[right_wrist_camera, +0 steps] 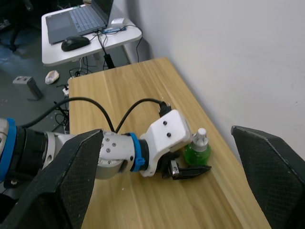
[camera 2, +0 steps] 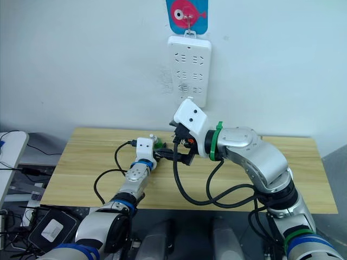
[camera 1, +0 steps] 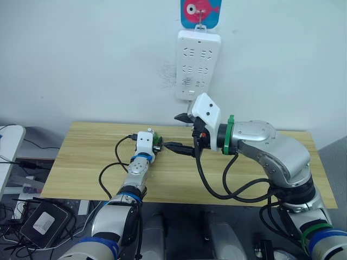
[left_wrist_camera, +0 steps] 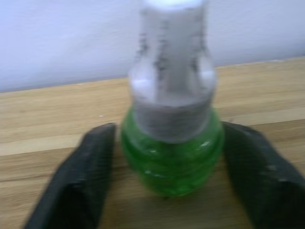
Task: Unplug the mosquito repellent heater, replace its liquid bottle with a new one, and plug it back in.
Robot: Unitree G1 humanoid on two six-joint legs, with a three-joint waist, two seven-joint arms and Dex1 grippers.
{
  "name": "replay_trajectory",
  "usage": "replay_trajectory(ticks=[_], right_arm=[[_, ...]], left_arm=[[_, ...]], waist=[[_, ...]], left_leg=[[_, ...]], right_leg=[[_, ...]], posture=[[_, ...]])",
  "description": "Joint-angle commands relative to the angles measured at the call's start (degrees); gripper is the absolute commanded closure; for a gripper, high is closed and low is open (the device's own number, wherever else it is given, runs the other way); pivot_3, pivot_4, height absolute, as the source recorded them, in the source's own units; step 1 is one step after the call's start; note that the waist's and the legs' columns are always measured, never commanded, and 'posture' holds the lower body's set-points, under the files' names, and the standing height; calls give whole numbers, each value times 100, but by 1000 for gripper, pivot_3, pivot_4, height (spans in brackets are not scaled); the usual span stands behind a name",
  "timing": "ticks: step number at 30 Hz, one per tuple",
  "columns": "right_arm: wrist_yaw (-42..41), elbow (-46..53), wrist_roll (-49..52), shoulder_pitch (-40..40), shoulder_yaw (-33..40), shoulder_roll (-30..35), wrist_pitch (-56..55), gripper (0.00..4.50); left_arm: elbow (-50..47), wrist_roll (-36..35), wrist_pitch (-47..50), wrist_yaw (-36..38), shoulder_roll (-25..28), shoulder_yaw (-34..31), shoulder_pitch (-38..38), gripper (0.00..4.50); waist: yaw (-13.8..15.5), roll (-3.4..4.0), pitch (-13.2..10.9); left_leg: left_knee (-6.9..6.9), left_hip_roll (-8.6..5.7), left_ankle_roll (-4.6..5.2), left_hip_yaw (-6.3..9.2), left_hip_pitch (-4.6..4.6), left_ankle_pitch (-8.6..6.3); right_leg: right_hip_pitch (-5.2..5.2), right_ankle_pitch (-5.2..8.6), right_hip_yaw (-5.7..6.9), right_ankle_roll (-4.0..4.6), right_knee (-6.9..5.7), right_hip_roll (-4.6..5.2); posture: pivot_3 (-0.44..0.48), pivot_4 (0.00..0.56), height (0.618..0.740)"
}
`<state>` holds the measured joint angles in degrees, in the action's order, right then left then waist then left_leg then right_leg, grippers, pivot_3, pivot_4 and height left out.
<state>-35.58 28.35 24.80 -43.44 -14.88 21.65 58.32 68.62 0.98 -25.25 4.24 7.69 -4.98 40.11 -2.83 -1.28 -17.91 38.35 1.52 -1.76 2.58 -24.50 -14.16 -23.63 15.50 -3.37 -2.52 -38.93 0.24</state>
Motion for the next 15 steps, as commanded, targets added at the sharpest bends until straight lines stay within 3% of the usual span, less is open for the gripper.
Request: replay_trajectory(ticks=[1, 5, 7, 11, 15], right_arm=[[38, 125, 81, -74, 92, -10, -22, 0], [-26, 243, 125, 141, 202, 190, -82, 0], [-172, 419, 173, 535, 359, 531, -199, 0], [-533, 470, 183, 1526, 815, 1269, -694, 0], [-620, 355, 283, 2025, 1201, 1429, -1046, 0]], left_arm=[[-4, 27, -90, -2, -35, 3, -97, 2251], [-242, 191, -52, 14, 7, 175, -154, 2251], [-606, 188, 81, 427, 13, 312, -192, 2251], [-2382, -81, 747, 2492, 304, 934, -574, 2251], [-4582, -655, 1950, 4604, 1054, 1587, -1054, 2251]], waist=[[-1, -1, -1], [1, -2, -2], [29, -3, -2], [91, -3, -9], [77, -2, -11]], left_leg=[[-3, 0, 0, 0, 0, 0], [-16, -1, -8, -1, -1, 5], [-22, -2, -12, 0, -2, 7], [-32, -8, -24, 4, -31, 13], [-46, 2, -53, -8, -34, 30]], right_leg=[[-1, 0, 0, 0, 0, 0], [-6, 0, 0, 0, 4, 1], [-6, 0, 2, 0, 9, 4], [-24, 1, 15, -1, 24, 12], [-49, 1, 6, -1, 8, 10]], posture=[[-56, 351, 740], [-49, 352, 740], [-38, 351, 740], [2, 341, 740], [16, 321, 740]])
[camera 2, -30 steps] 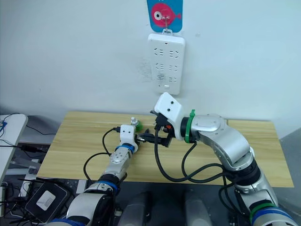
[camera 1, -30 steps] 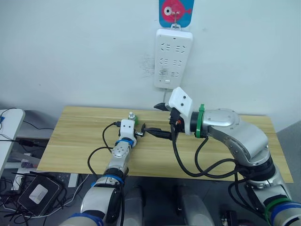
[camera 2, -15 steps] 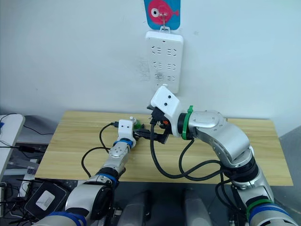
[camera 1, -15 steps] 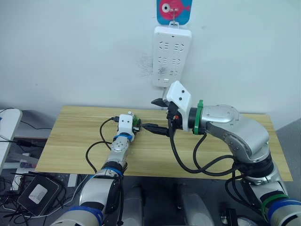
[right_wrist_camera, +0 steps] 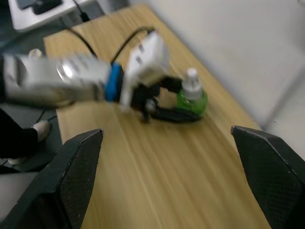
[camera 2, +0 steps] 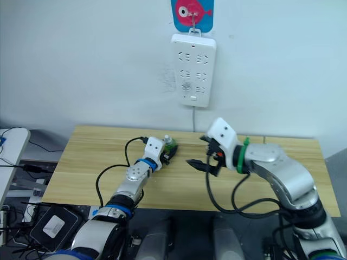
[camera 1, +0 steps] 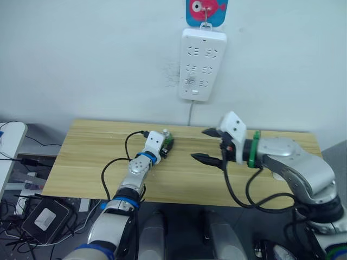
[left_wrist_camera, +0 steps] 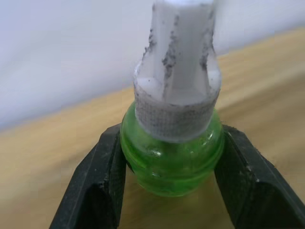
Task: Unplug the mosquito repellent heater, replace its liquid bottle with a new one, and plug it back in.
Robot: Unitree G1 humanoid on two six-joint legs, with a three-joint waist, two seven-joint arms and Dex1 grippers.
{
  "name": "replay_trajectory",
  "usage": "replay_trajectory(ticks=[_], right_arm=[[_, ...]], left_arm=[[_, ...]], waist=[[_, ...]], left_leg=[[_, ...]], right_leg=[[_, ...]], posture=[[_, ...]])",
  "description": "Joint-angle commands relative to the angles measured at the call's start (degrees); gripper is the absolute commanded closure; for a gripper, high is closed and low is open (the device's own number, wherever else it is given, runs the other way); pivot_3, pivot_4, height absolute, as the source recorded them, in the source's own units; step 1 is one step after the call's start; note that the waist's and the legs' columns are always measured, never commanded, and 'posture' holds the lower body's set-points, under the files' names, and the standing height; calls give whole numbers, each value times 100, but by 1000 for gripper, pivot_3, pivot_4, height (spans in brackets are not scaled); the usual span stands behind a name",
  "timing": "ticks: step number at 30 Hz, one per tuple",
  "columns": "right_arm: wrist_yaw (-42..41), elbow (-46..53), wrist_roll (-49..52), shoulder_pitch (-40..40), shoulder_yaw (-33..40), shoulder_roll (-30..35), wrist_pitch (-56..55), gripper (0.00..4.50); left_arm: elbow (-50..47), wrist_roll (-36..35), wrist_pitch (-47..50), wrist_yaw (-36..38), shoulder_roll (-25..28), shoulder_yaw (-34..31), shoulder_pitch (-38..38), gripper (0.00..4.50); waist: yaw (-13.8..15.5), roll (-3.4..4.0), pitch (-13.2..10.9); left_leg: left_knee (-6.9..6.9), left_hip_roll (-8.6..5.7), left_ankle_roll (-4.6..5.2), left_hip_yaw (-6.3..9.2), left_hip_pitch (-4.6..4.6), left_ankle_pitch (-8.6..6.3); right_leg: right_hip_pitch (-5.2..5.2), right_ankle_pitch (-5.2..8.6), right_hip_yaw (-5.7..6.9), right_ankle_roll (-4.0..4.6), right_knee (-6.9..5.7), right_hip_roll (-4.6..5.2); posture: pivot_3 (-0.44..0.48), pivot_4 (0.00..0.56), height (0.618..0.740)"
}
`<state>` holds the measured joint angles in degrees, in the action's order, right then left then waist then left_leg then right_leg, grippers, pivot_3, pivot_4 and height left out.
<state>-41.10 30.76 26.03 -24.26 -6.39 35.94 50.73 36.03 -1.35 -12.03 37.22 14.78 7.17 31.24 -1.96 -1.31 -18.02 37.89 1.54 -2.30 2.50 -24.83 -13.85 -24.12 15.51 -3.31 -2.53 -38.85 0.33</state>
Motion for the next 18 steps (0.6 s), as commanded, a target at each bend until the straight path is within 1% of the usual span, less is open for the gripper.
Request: replay_trajectory(ticks=[1, 5, 7, 8, 10, 11, 15, 18], right_arm=[[-59, 104, 199, 148, 406, -36, -319, 0], [-89, 86, 203, 200, 335, -160, -553, 0], [-94, 69, 212, 169, 256, -228, -631, 0], [-82, 40, 194, 135, 201, -276, -661, 0], [-45, -4, 161, 85, 120, -382, -722, 0], [-14, -21, 146, 64, 91, -438, -750, 0], [158, -92, 157, -41, 44, -696, -764, 0], [268, -102, 207, -50, 71, -863, -736, 0]], left_arm=[[-1694, -581, 869, 1689, 502, 474, -208, 2251], [-2405, -1036, 1621, 2736, 892, 645, 23, 2251], [-2492, -1159, 1806, 3089, 983, 681, 220, 2251], [-2460, -1200, 1838, 3215, 1004, 674, 307, 2251], [-2303, -1189, 1710, 3371, 987, 666, 511, 2251], [-2225, -1188, 1656, 3447, 963, 671, 607, 2251], [-2001, -1188, 1602, 3598, 871, 654, 883, 2251], [-1979, -1217, 1628, 3687, 829, 649, 953, 2251]], waist=[[-18, 3, -1], [-15, 6, 1], [-1, 6, 1], [6, 6, 1], [8, 4, 5], [9, 3, 5], [8, 2, 9], [6, 2, 10]], left_leg=[[-2, 7, -9, 1, 3, 5], [-2, 7, -25, 5, 12, 17], [-1, 2, -33, 2, 9, 23], [1, 1, -35, 3, 6, 24], [1, 1, -35, 0, 4, 24], [1, 1, -35, 1, 2, 23], [3, 0, -36, 6, -3, 24], [2, 1, -42, 12, -4, 28]], right_leg=[[0, 0, -2, 1, -3, -8], [4, -3, 13, 5, -14, -31], [4, 8, 19, -12, -14, -36], [3, 8, 23, -13, -13, -36], [4, 5, 25, -7, -10, -35], [4, -6, 28, 12, -9, -34], [3, -7, 40, 13, -8, -27], [3, -8, 47, 14, -10, -26]], posture=[[18, 314, 740], [15, 284, 740], [8, 273, 740], [-5, 259, 740], [-12, 251, 740], [-14, 247, 740], [-29, 232, 740], [-34, 225, 740]])
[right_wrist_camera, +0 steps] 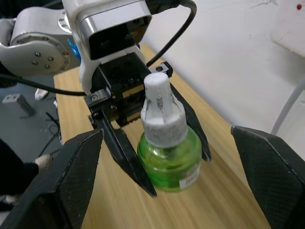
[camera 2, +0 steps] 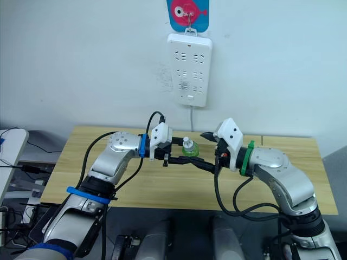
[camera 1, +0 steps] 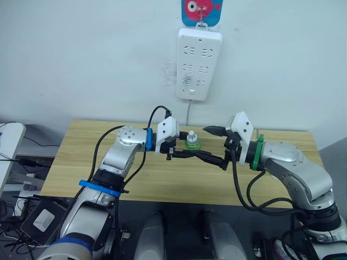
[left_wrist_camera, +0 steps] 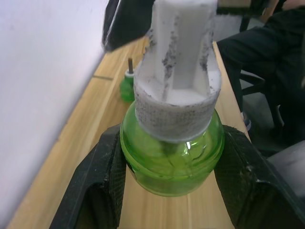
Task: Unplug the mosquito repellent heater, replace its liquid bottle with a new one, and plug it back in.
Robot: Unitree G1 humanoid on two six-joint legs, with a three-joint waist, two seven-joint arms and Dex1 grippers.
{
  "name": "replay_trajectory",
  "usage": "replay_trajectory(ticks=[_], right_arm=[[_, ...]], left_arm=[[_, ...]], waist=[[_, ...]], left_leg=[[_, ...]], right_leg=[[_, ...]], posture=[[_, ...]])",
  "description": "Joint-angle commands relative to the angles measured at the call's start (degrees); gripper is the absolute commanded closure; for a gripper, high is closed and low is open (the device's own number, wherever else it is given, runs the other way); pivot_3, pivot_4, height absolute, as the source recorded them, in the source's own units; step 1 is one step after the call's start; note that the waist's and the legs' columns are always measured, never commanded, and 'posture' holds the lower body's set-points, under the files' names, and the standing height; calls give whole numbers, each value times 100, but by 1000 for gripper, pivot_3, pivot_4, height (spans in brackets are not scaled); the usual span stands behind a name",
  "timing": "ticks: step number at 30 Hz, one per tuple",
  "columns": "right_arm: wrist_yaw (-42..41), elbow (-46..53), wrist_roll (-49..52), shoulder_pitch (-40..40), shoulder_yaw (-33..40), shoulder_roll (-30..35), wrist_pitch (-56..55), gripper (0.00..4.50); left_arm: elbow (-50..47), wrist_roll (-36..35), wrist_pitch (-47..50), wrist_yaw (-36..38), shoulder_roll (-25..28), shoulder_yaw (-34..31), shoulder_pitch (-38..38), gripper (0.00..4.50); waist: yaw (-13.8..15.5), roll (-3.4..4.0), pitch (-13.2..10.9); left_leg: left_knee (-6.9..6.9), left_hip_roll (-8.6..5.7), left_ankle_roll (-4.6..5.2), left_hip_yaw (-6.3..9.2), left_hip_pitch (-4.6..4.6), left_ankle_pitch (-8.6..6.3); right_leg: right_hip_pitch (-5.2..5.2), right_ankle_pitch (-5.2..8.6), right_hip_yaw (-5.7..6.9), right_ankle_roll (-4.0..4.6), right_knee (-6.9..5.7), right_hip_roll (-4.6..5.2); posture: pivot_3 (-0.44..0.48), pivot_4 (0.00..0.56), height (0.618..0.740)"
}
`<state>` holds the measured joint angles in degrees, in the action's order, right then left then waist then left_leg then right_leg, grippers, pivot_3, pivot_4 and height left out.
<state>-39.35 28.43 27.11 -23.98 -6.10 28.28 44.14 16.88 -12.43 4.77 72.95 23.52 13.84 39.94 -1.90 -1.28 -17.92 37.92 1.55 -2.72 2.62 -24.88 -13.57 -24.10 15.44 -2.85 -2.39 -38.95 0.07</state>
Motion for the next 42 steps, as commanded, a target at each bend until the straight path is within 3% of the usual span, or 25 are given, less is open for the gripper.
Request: replay_trajectory(ticks=[1, 3, 11, 17, 22, 25, 29, 33, 39, 42], right_arm=[[141, 130, 124, -73, 63, -160, -58, 176], [225, 142, 194, -54, 110, -274, 3, 556], [157, 216, 93, 125, -133, -212, -118, 3395], [-129, 208, 253, 141, -96, -86, -305, 3476], [-2261, -418, 672, -258, -187, 565, -1059, 3476], [-3789, -1754, 572, -1128, -490, 819, -1506, 3476], [-4089, -2582, 613, -1795, -576, 636, -1332, 3476], [-4095, -2478, 486, -1512, -515, 751, -1456, 2179], [-3179, -1653, 142, -487, -125, 982, -1576, 45], [-2274, -1017, -36, -62, -40, 781, -1398, 45]], left_arm=[[-62, -110, -45, 145, -53, -18, 87, 2251], [-47, -97, -82, 179, -67, -18, 97, 2251], [-203, -144, 49, 176, -135, -52, 71, 2251], [-422, -219, 259, 312, -40, -47, -47, 2251], [-755, -273, 288, 786, 205, 114, -227, 2251], [-1062, -370, 242, 1329, 496, 292, -375, 2251], [-1207, -461, 272, 1545, 730, 359, -447, 2251], [-1048, -412, 178, 1375, 780, 298, -449, 2251], [-542, -327, 117, 722, 643, -40, -404, 2251], [-391, -318, 202, 372, 542, -191, -364, 2251]], waist=[[0, 0, 1], [-2, 1, 3], [1, 0, 6], [4, 0, 7], [7, 0, 7], [-6, 0, 8], [14, -1, 12], [74, -1, 13], [196, -5, 15], [181, -6, 16]], left_leg=[[0, 0, -5, 5, -1, 3], [0, 0, -8, 9, -1, 5], [3, 0, -11, 14, -1, 7], [4, 0, -10, 16, -1, 7], [6, 0, -10, 18, 0, 7], [12, -2, -8, 18, 0, 8], [11, 5, -5, 20, 7, 10], [8, 8, -10, 28, 4, 13], [21, -1, -8, 16, -3, 18], [21, 0, -5, 19, -2, 22]], right_leg=[[0, 0, 6, 0, -1, 0], [0, 0, 10, 0, -3, -1], [3, -1, 15, 1, -5, 1], [2, -1, 17, 1, -8, 1], [6, -1, 20, 2, -8, 1], [9, -5, 22, 8, -8, 1], [5, -17, 36, 31, -12, -14], [4, -15, 50, 34, -14, -6], [6, -15, 42, 33, -9, 30], [6, -15, 44, 33, -17, 28]], posture=[[-35, 224, 740], [-35, 225, 740], [-23, 226, 740], [-5, 229, 740], [5, 230, 740], [38, 223, 740], [56, 219, 740], [56, 219, 740], [50, 230, 740], [37, 230, 740]])
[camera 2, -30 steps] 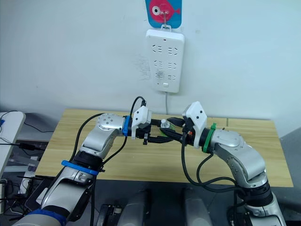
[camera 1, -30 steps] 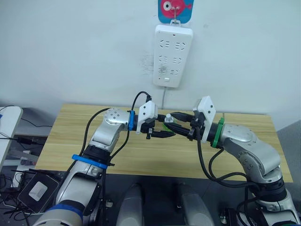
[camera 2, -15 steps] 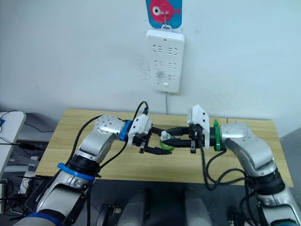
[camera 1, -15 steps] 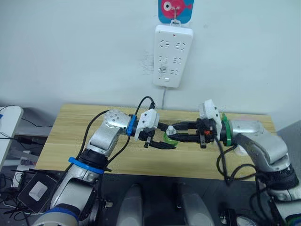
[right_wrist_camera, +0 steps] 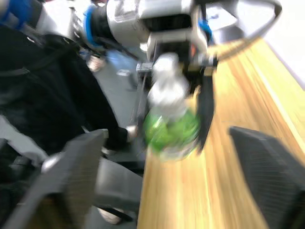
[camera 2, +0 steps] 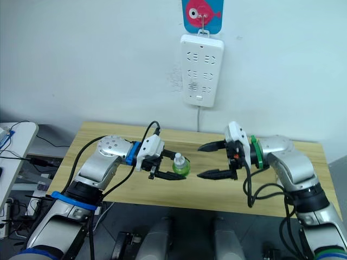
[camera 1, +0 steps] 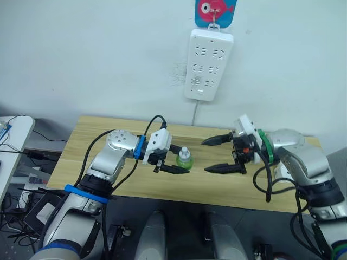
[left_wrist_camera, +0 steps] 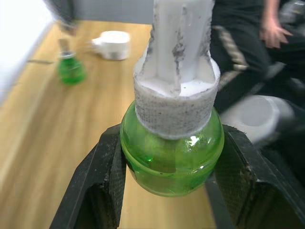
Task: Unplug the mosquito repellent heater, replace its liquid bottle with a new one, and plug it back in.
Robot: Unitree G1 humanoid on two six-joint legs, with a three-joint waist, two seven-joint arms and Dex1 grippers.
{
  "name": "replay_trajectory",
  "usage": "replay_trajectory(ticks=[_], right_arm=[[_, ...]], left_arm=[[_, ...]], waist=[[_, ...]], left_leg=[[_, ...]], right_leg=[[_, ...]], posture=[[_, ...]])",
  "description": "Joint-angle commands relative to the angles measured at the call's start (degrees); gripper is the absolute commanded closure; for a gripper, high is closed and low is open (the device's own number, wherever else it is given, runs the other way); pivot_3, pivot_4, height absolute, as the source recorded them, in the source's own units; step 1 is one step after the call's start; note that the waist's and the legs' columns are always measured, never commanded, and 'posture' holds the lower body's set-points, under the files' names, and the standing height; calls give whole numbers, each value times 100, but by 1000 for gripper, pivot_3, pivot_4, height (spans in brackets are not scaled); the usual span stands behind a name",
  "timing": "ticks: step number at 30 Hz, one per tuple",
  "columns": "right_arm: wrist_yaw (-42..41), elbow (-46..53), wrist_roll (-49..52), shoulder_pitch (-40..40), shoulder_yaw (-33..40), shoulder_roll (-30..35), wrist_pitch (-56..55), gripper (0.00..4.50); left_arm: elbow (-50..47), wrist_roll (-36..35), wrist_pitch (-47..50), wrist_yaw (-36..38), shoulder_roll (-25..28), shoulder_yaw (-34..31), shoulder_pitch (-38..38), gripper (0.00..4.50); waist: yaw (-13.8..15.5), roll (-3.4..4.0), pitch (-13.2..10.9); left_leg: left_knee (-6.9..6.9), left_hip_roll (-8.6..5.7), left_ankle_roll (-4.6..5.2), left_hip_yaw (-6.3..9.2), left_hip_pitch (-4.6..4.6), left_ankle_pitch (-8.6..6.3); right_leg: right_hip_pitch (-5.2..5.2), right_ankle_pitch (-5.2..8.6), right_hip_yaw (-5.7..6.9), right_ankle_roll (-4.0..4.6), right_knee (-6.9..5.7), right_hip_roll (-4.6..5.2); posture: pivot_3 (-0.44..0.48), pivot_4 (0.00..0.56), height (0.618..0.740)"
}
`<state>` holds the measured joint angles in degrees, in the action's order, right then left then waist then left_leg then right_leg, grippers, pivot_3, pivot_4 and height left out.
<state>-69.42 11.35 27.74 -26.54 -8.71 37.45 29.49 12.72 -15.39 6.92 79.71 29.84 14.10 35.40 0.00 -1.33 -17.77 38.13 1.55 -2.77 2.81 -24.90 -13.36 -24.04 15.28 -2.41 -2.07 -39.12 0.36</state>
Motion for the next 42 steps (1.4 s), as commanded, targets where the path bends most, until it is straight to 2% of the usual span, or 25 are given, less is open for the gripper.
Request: replay_trajectory(ticks=[1, 4, 8, 15, 18, 26, 28, 31, 33, 35, 37, 42], right_arm=[[1184, 933, -123, 273, 247, -316, 240, 45], [2134, 1450, -184, 394, 205, -807, 601, 45], [3078, 1538, -452, 285, -23, -1440, 821, 45], [3408, 1451, -635, 217, -186, -1663, 836, 45], [3382, 1370, -589, 181, -170, -1684, 807, 662], [3194, 1362, -441, 162, -176, -1711, 772, 3478], [3138, 1370, -445, 163, -196, -1683, 758, 3471], [2678, 1304, -305, 101, -221, -1543, 579, 3471], [1730, 1050, -43, -75, -232, -1266, 321, 3471], [385, 467, 105, -418, -349, -860, -92, 3471], [-402, -150, 126, -779, -458, -728, -375, 3471], [-1199, -1346, -90, -1446, -575, -861, -905, 3471]], left_arm=[[63, -21, 22, -405, -122, -260, 108, 2251], [144, -13, 67, -599, -191, -316, 147, 2251], [163, -8, 74, -624, -251, -247, 206, 2251], [229, 11, 92, -546, -304, -189, 349, 2251], [226, 13, 94, -523, -319, -176, 363, 2251], [146, 30, 85, -524, -323, -165, 249, 2251], [78, 16, 111, -524, -308, -166, 205, 2251], [-176, -52, 195, -414, -253, -115, 60, 2251], [-383, -97, 215, -225, -182, -29, -43, 2251], [-694, -184, 247, 81, -44, 84, -228, 2251], [-949, -242, 271, 302, 83, 172, -395, 2251], [-1239, -307, 305, 448, 240, 249, -571, 2251]], waist=[[-13, -2, 2], [-64, -1, 3], [-77, -1, 15], [-84, -3, 19], [-101, -4, 26], [-147, -5, 28], [-147, -4, 28], [-147, -4, 28], [-146, -5, 28], [-150, -4, 28], [-152, -5, 29], [-153, -5, 32]], left_leg=[[0, 0, -1, 1, 0, 1], [-4, 2, -17, 1, 1, 10], [-7, 1, -28, 5, 3, 17], [-5, 0, -21, 5, 2, 13], [-6, -1, -20, 4, 2, 13], [-6, -1, -20, 5, 3, 13], [-6, 0, -20, 5, 3, 13], [-6, 0, -20, 5, 3, 13], [-6, 1, -19, 7, 3, 13], [-4, -1, -18, 4, 4, 14], [-2, -1, -17, 1, 7, 14], [-4, 0, -17, 8, 13, 14]], right_leg=[[0, 0, 0, 0, -1, -3], [-5, 0, 0, 1, -10, -14], [-9, 0, 3, 1, -19, -20], [-6, 0, 1, 1, -20, -13], [-7, 0, 1, 1, -20, -15], [-9, 0, 3, 1, -28, -18], [-9, 0, 3, 1, -29, -17], [-9, 0, 2, 1, -29, -17], [-8, 0, 3, 1, -30, -17], [-7, 0, 1, 1, -28, -16], [-4, 0, 0, 1, -27, -17], [-6, -1, 7, 2, -36, -29]], posture=[[36, 231, 740], [25, 232, 740], [15, 229, 740], [10, 227, 740], [11, 227, 740], [22, 226, 740], [26, 226, 740], [33, 228, 740], [32, 228, 740], [40, 225, 740], [50, 221, 740], [59, 221, 740]])
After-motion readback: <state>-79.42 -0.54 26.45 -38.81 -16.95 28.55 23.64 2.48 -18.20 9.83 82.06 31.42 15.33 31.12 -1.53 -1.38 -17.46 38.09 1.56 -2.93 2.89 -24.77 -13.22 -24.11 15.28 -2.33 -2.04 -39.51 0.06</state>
